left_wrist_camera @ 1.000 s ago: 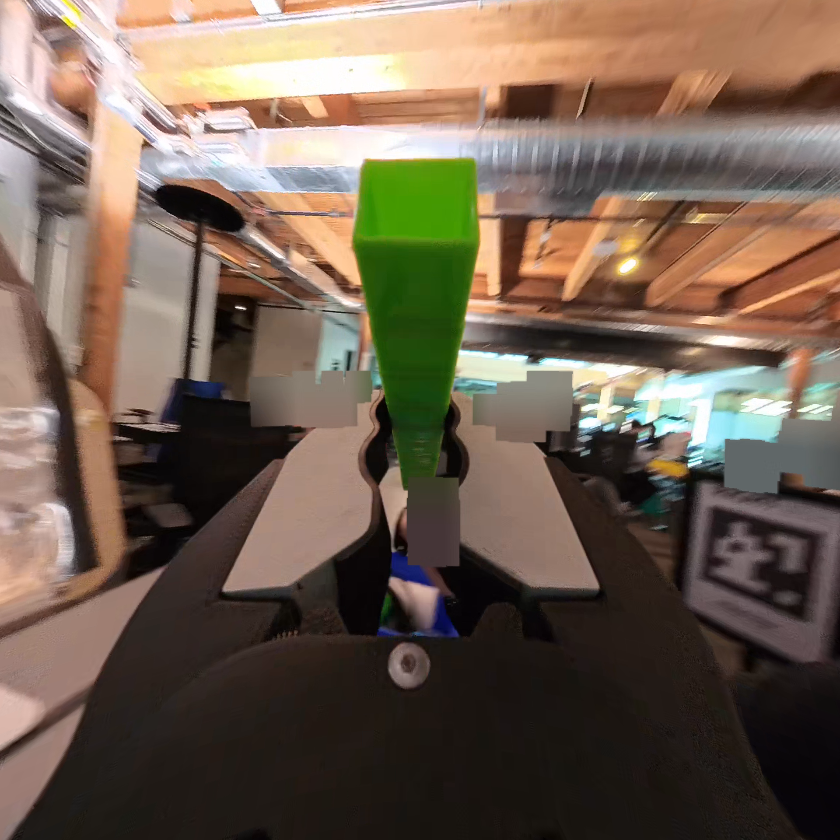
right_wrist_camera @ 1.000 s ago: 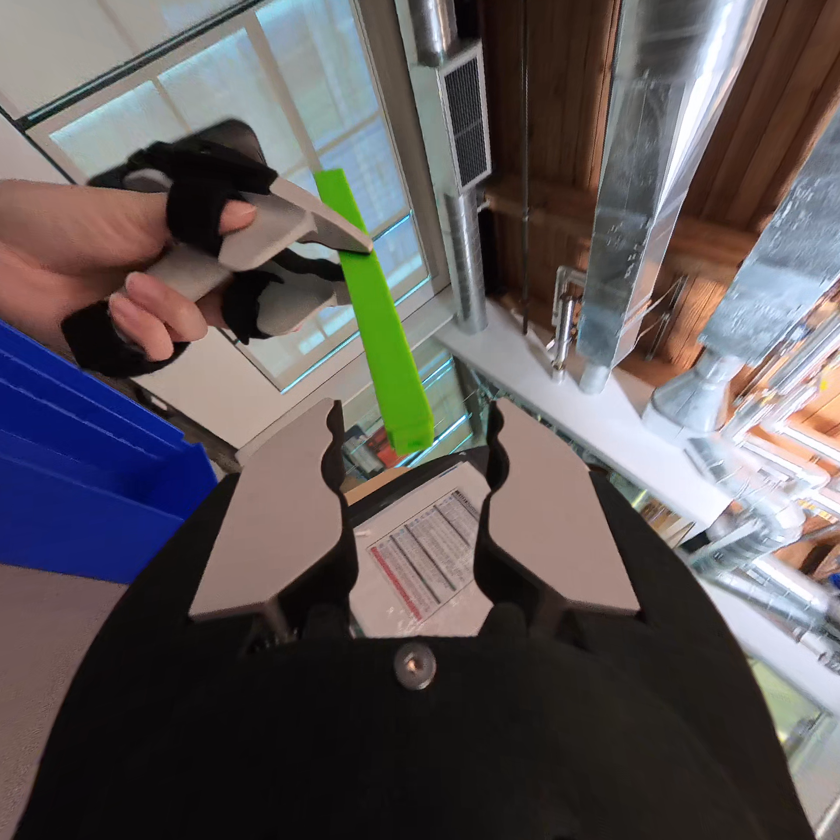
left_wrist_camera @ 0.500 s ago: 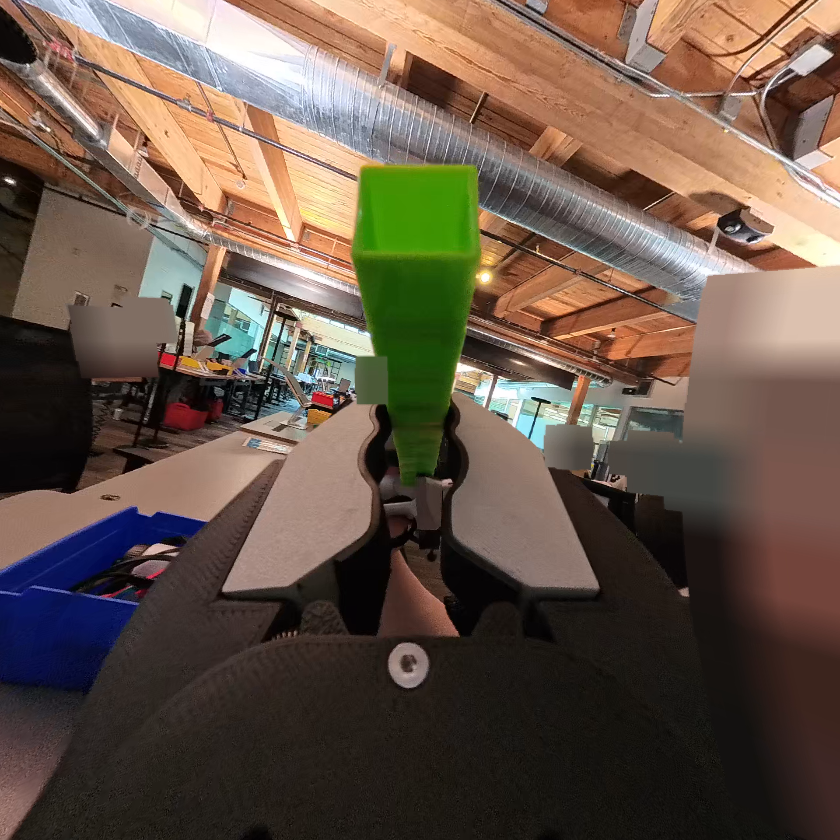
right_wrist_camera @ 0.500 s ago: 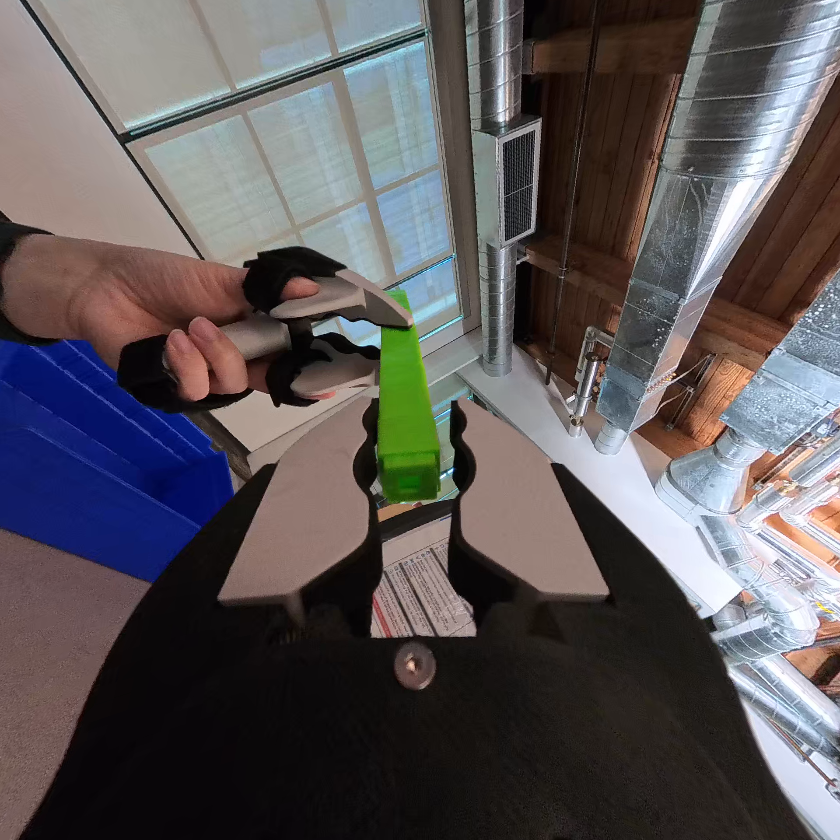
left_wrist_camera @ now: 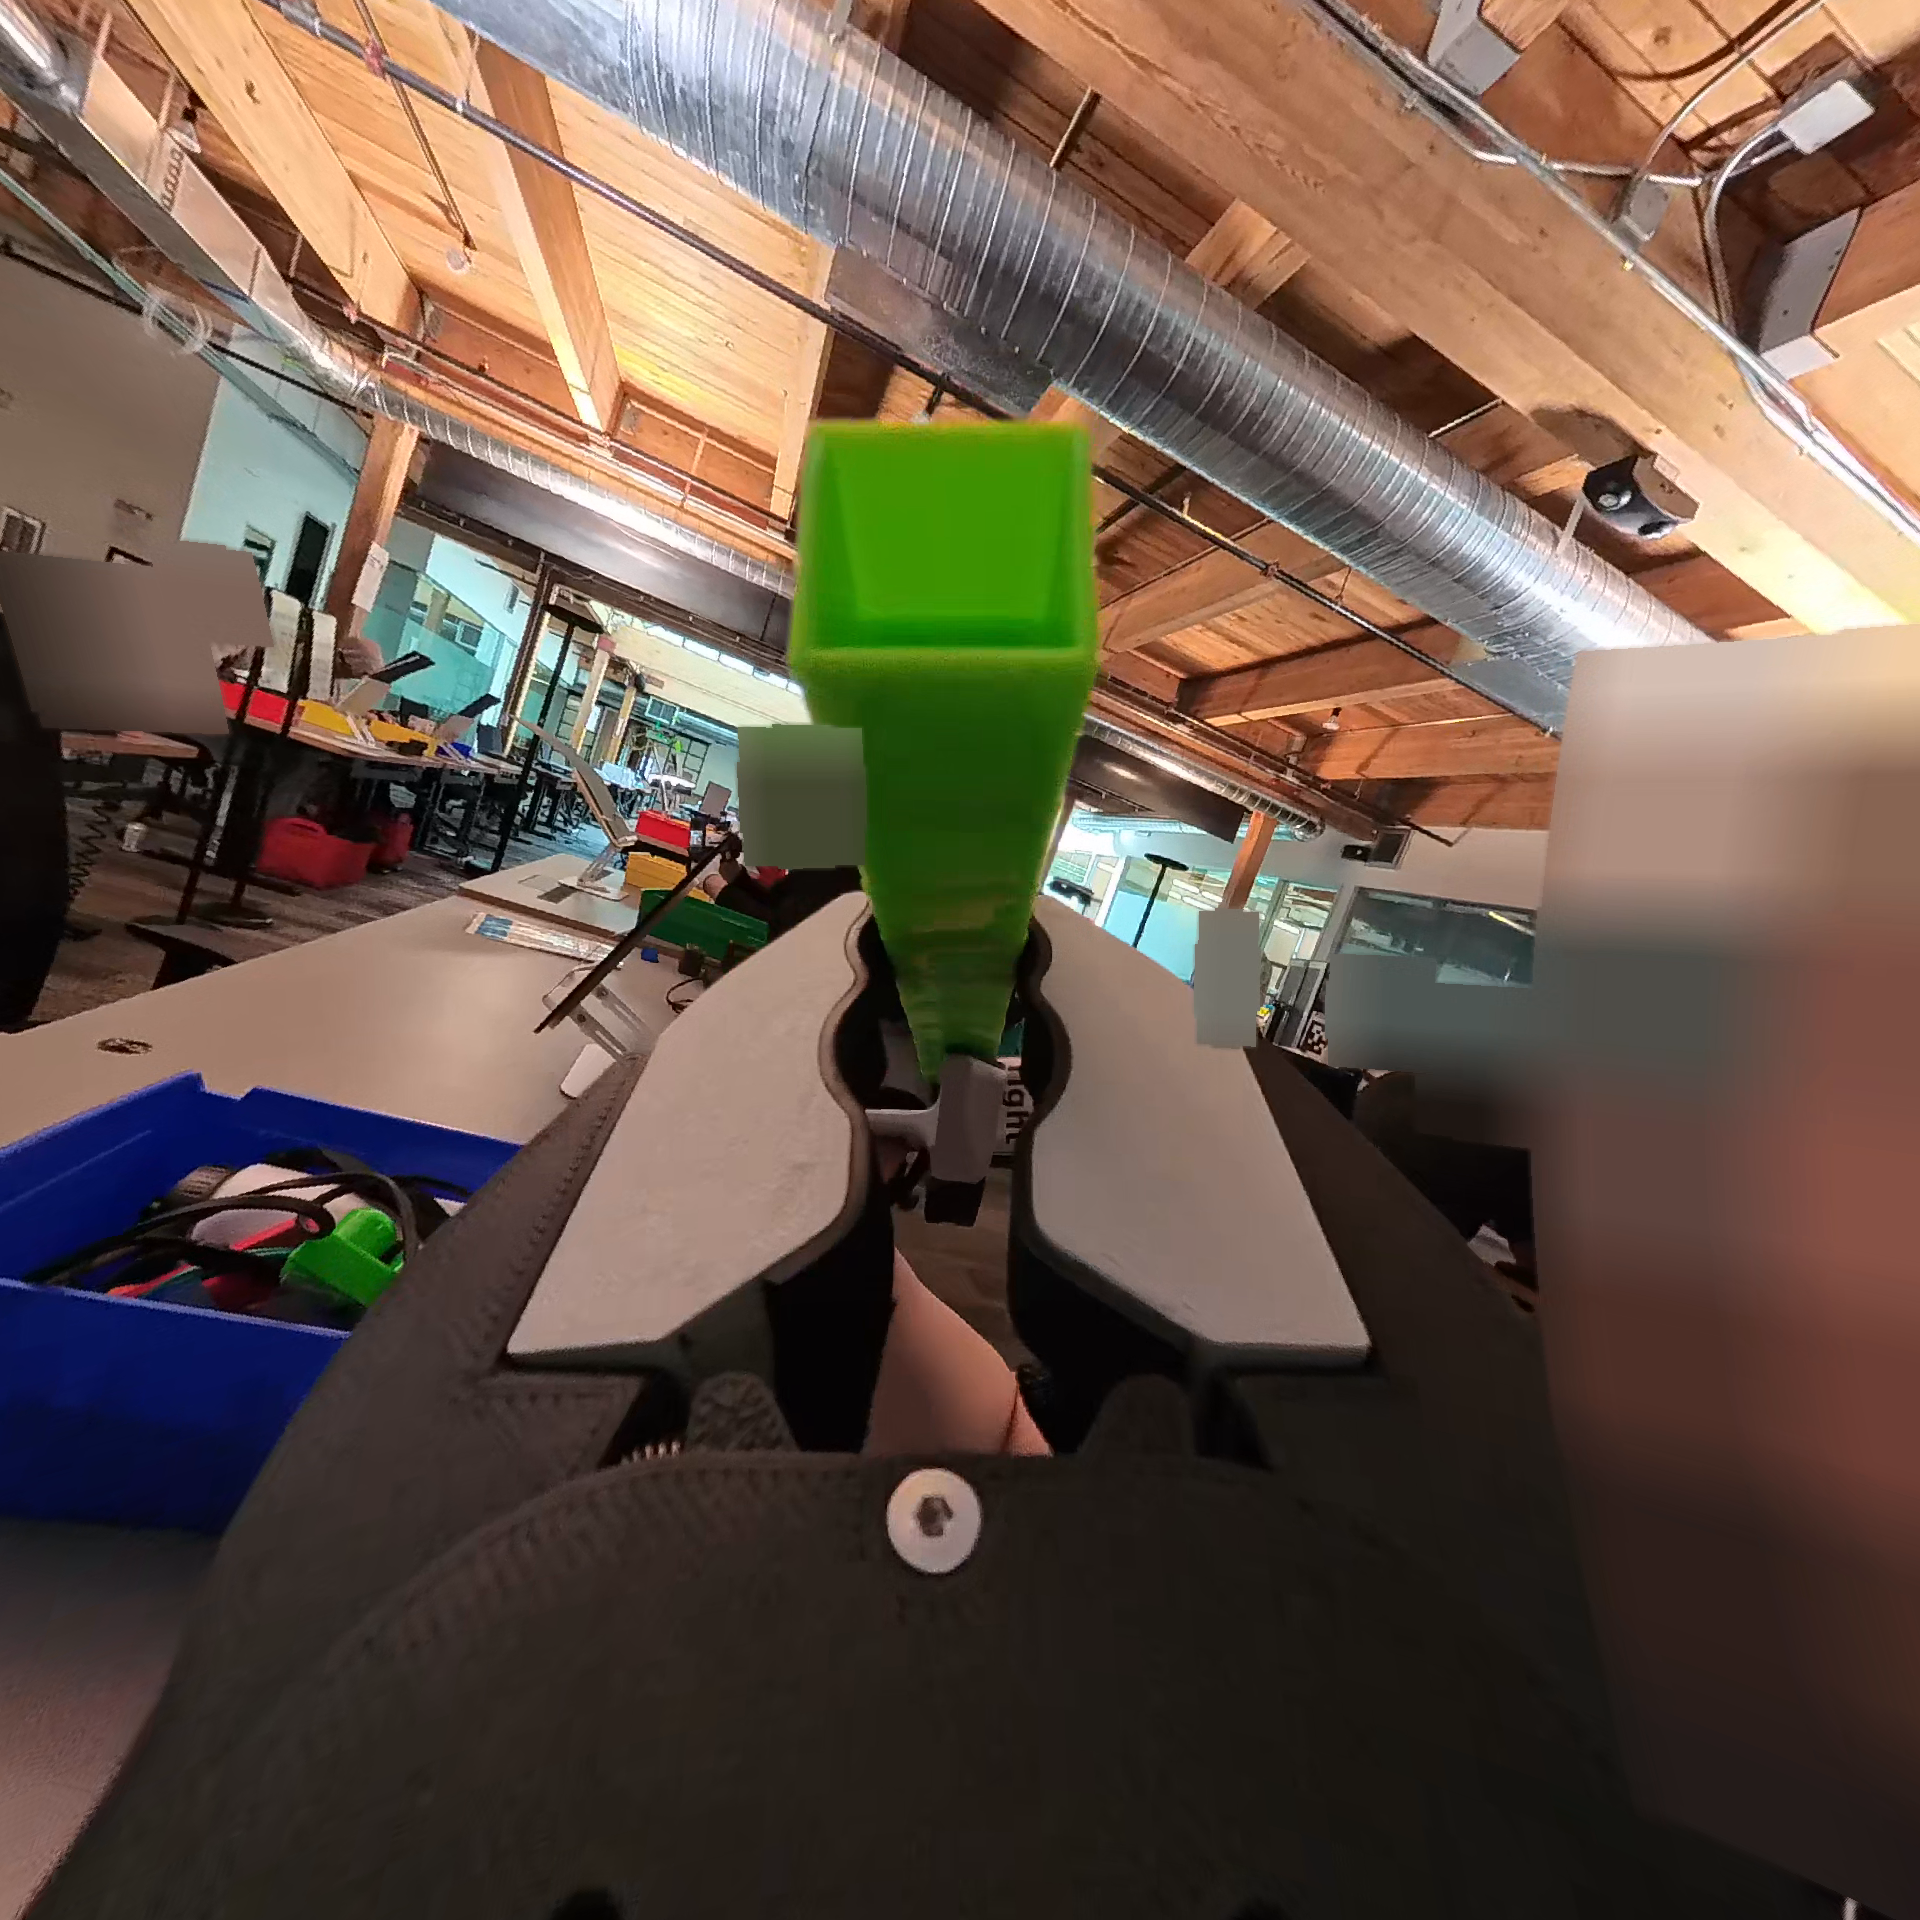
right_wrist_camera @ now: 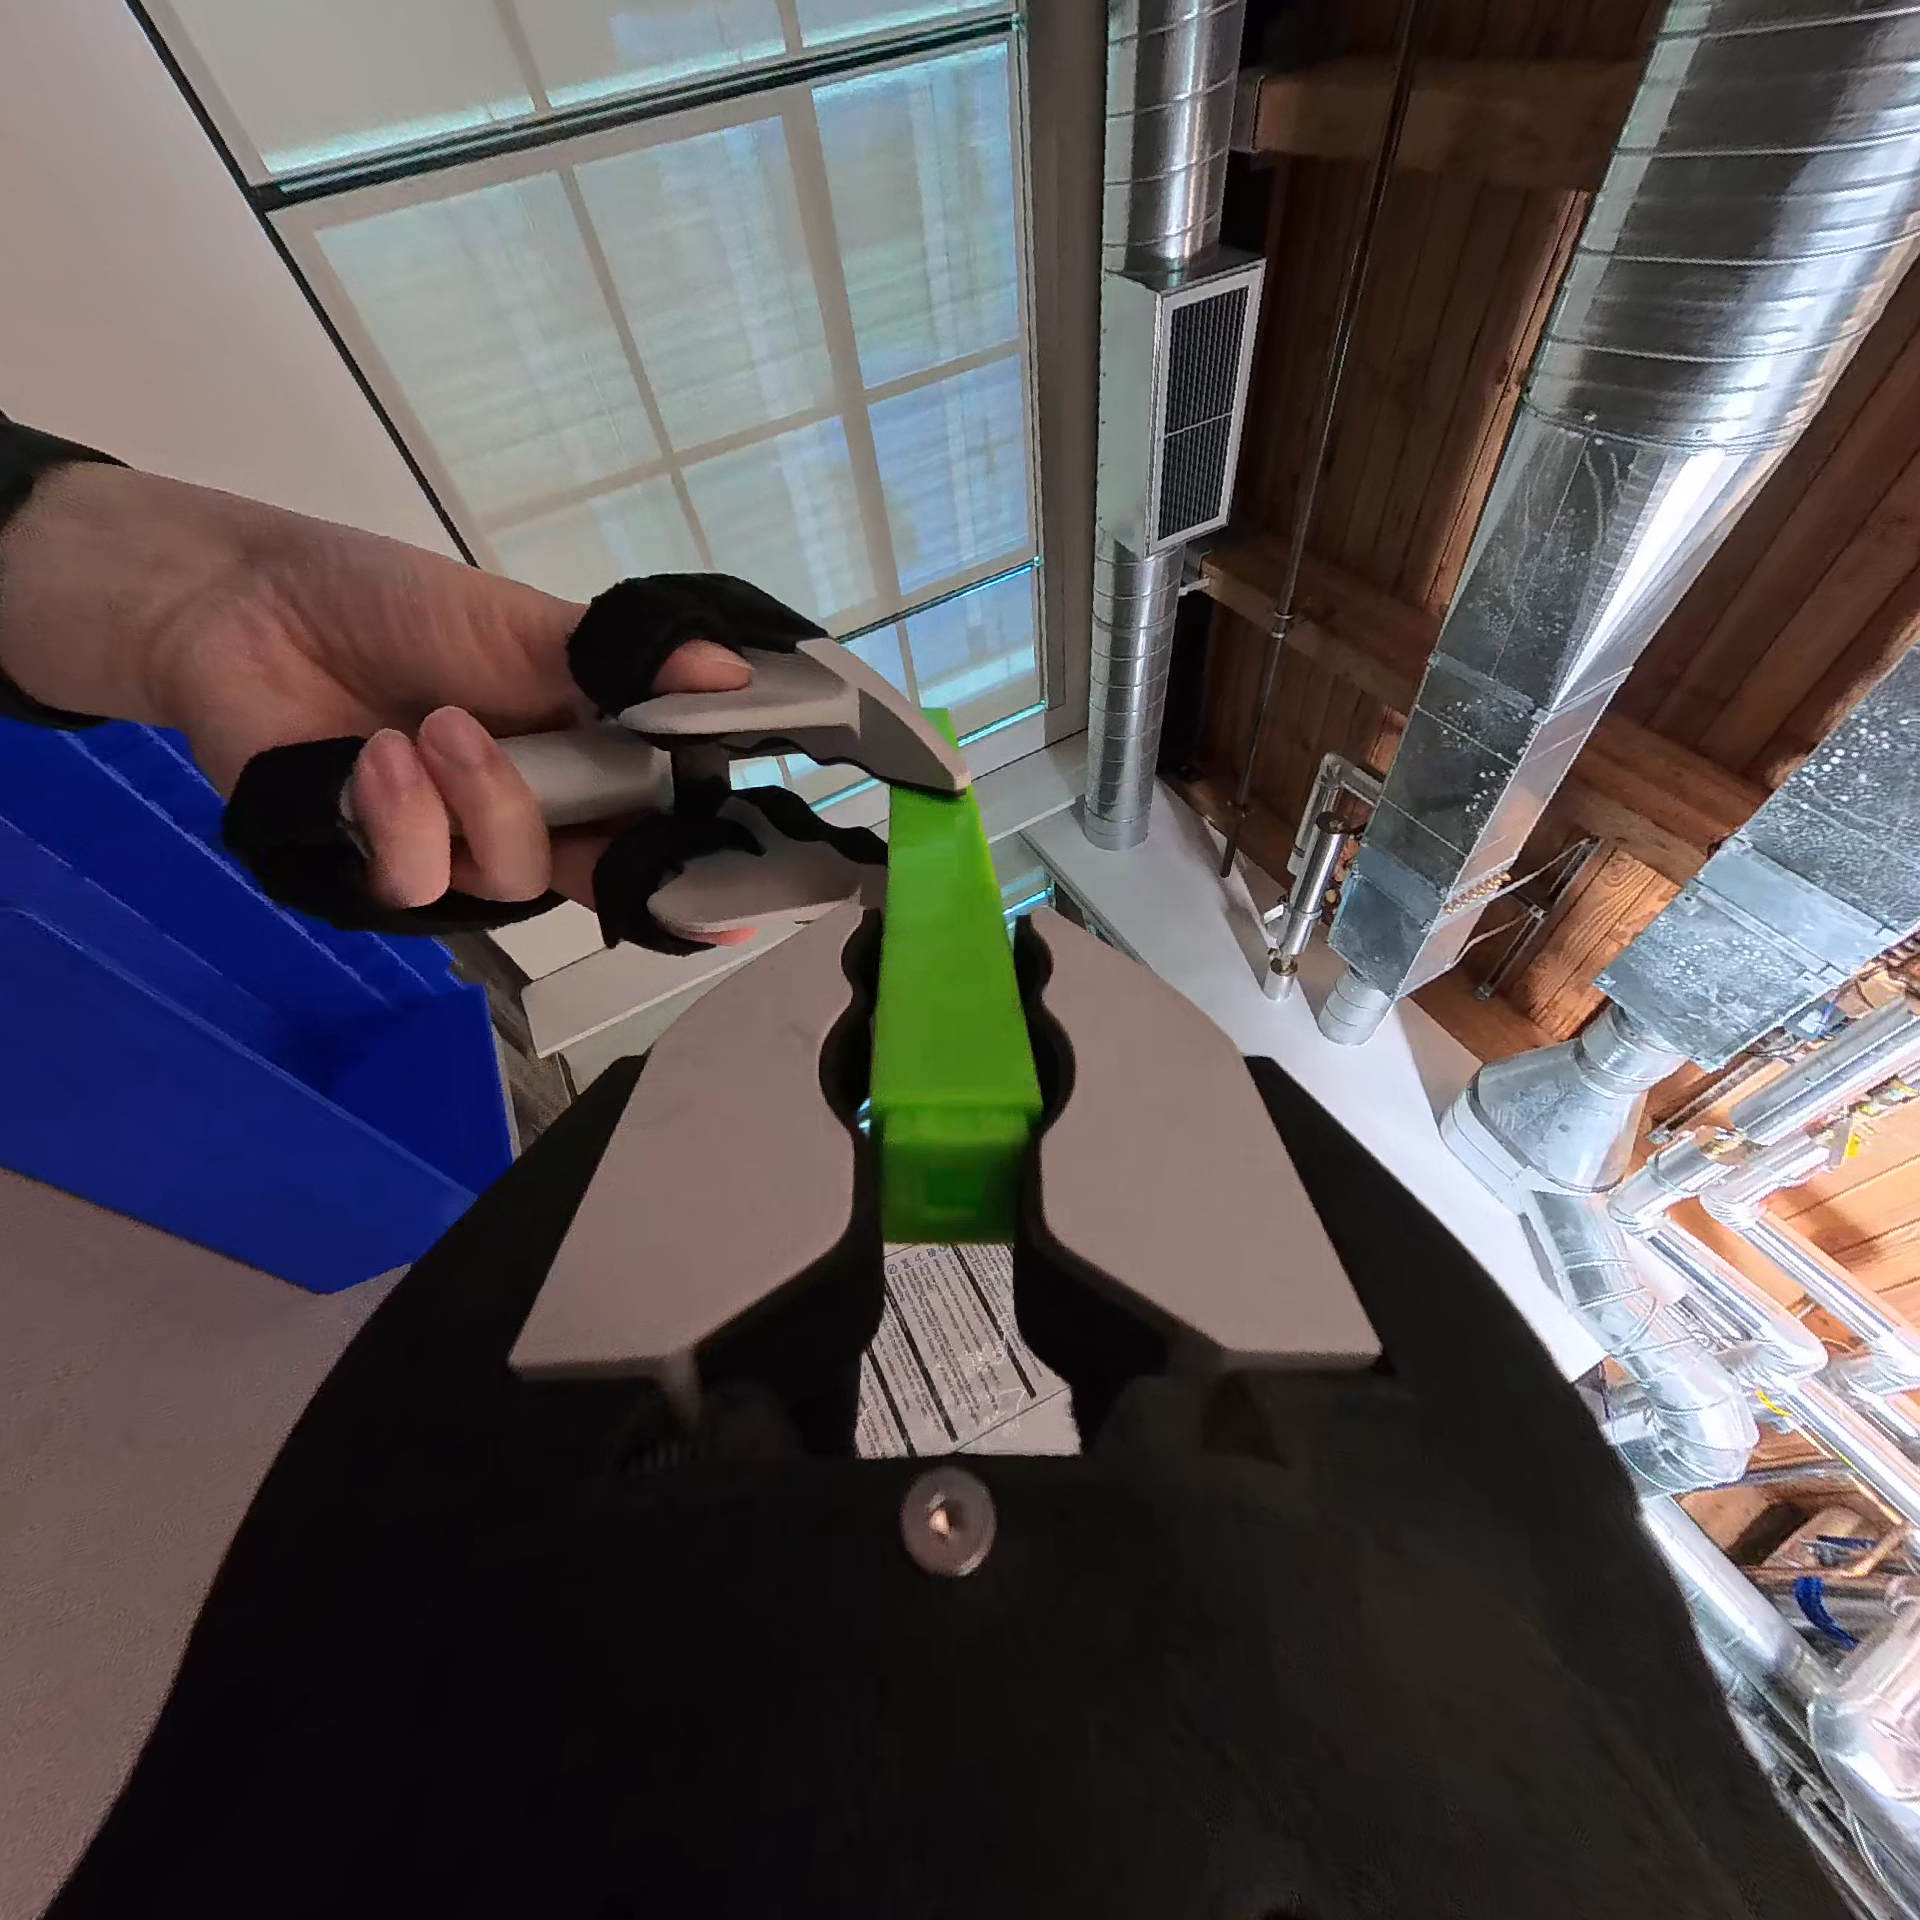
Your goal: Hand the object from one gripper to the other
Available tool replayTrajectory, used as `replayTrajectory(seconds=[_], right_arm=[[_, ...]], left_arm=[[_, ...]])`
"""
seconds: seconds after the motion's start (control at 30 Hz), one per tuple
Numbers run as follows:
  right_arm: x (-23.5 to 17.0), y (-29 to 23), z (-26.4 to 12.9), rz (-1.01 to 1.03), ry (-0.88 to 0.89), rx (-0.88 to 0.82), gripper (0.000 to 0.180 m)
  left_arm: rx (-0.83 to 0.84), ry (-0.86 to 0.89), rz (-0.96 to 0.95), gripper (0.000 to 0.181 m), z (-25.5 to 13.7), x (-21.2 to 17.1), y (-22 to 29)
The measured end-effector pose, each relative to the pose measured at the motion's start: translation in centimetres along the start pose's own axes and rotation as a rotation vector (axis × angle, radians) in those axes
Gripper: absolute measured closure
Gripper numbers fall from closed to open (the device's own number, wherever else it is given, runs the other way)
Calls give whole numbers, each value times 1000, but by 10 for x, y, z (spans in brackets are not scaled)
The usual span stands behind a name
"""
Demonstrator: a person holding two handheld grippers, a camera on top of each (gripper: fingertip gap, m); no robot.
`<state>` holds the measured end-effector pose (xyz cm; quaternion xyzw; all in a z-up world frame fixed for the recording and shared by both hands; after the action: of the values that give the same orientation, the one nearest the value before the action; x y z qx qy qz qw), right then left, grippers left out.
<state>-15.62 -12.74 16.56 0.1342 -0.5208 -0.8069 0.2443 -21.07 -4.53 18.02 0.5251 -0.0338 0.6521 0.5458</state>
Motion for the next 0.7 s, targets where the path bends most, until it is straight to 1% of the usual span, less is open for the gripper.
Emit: replayTrajectory(seconds=[0.17,0.4,0.7], right_arm=[[-2,-2,0,6,-12,27,156],[-5,-2,-3,115,-21,113,155],[-9,-5,-3,156,4,97,155]], left_arm=[[6,-8,-32,159,-1,0,-5],[30,-40,-28,159,-1,-3,-8],[40,-26,-27,159,0,-4,-10]])
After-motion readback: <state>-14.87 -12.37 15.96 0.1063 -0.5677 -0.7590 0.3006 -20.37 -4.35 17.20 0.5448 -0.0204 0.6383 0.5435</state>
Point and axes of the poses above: each gripper's, where its closed fingertips meet, z out along the fingers, x out of its top, y = z × x across the jaws, the point moved 4 cm from there along -z, back along the fingers, and after that the axes turned 14 degrees about -z, right-handed, at the moved point
